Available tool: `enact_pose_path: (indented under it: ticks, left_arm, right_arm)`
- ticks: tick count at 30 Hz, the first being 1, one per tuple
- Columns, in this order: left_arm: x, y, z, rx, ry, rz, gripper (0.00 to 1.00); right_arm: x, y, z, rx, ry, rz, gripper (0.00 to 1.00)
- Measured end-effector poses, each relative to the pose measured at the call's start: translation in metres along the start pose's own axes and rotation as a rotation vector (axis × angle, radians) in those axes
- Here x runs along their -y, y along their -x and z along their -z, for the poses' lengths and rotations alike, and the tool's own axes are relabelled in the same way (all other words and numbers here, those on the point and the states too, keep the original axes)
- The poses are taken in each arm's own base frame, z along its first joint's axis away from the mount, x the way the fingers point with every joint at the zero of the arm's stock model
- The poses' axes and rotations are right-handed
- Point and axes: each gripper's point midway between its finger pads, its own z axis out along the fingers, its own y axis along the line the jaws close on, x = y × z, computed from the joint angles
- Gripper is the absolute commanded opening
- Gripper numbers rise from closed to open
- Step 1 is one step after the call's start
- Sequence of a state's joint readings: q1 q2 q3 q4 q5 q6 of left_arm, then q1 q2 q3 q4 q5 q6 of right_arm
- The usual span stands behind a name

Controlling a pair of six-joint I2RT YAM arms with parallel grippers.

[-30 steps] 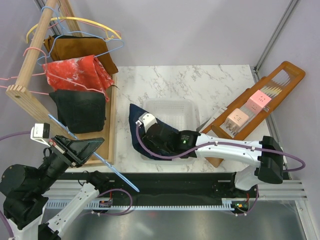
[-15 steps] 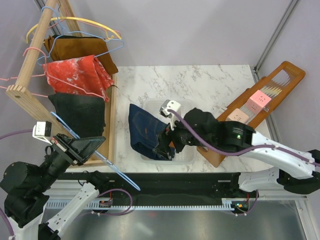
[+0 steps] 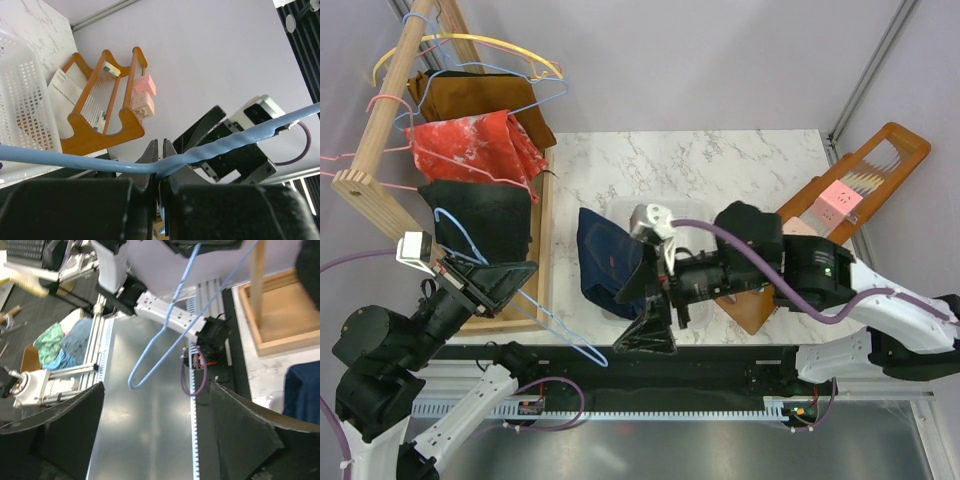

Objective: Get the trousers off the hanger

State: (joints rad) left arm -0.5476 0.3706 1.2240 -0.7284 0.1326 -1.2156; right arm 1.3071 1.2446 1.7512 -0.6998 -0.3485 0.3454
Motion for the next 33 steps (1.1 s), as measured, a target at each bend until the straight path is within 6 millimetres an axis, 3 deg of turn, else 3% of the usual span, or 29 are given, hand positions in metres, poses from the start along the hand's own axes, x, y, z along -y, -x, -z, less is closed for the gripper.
enact_pose_path:
  ticks: [2,9,12,16,21,26,27,29,31,32,33]
  left_arm:
    - [0.000,0.001,0.000,0.003,0.002,0.000,0.02]
    - [-0.002,0.004,-0.002,0.023,0.013,0.000,0.02]
    - [-0.002,0.005,-0.002,0.025,0.014,0.000,0.02]
    - [-0.004,0.005,-0.005,0.024,0.022,0.002,0.02]
    - [-0.006,0.005,-0.009,0.022,0.034,0.003,0.02]
    - [-0.007,0.006,-0.010,0.028,0.039,0.003,0.02]
    - [-0.007,0.007,-0.010,0.033,0.041,0.003,0.02]
    - [-0.008,0.009,-0.011,0.042,0.047,0.003,0.02]
    - [-0.008,0.010,-0.011,0.050,0.046,0.003,0.09]
    - [-0.008,0.012,-0.011,0.060,0.049,0.002,0.19]
    - [-0.009,0.013,-0.011,0.063,0.051,0.002,0.24]
  right_arm:
    - [-0.006,-0.011,-0.015,-0.044,0.034,-0.006,0.77]
    - [-0.010,-0.040,-0.060,-0.149,0.026,-0.021,0.75]
    - [-0.012,-0.044,-0.068,-0.161,0.003,-0.023,0.68]
    - [-0.012,-0.045,-0.075,-0.156,-0.040,-0.032,0.51]
    - [-0.002,-0.049,-0.088,-0.148,-0.143,-0.035,0.44]
    - [0.012,-0.051,-0.093,-0.136,-0.242,-0.046,0.22]
    - [0.014,-0.050,-0.093,-0.131,-0.256,-0.050,0.12]
    - [0.018,-0.048,-0.092,-0.124,-0.282,-0.054,0.00]
    - [0.024,-0.048,-0.090,-0.116,-0.322,-0.066,0.00]
    - [0.026,-0.047,-0.089,-0.110,-0.334,-0.075,0.00]
    - [0.028,-0.046,-0.089,-0.104,-0.343,-0.079,0.00]
